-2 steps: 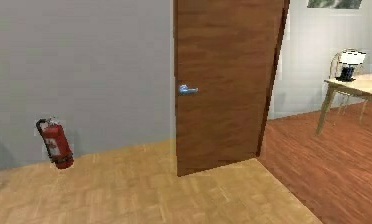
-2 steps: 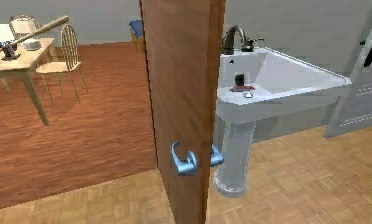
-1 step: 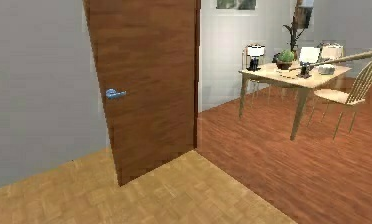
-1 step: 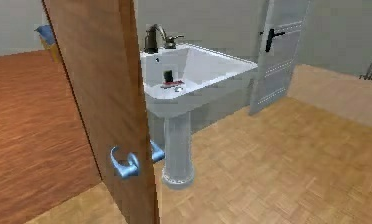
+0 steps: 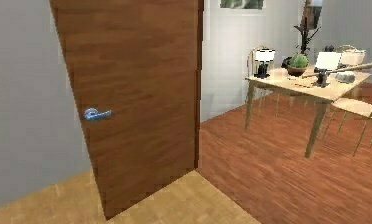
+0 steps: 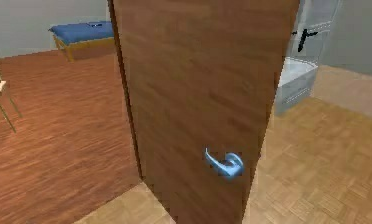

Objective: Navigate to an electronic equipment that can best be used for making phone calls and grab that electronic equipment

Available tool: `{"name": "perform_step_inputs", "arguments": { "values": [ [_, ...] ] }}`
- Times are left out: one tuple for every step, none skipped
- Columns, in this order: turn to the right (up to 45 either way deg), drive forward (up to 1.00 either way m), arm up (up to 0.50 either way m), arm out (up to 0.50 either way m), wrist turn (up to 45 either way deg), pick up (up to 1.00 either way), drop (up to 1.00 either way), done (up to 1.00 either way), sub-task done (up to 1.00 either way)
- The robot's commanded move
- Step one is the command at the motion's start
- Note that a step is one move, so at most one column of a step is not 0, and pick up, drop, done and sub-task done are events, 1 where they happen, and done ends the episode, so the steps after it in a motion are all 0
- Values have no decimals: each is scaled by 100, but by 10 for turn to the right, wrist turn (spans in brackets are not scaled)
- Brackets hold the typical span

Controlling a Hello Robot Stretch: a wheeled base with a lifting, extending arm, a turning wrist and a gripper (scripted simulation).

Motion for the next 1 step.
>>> {"name": "perform_step_inputs", "arguments": {
  "values": [
    [450, 0, 0, 0, 0, 0, 0, 0, 0]
  ]
}}
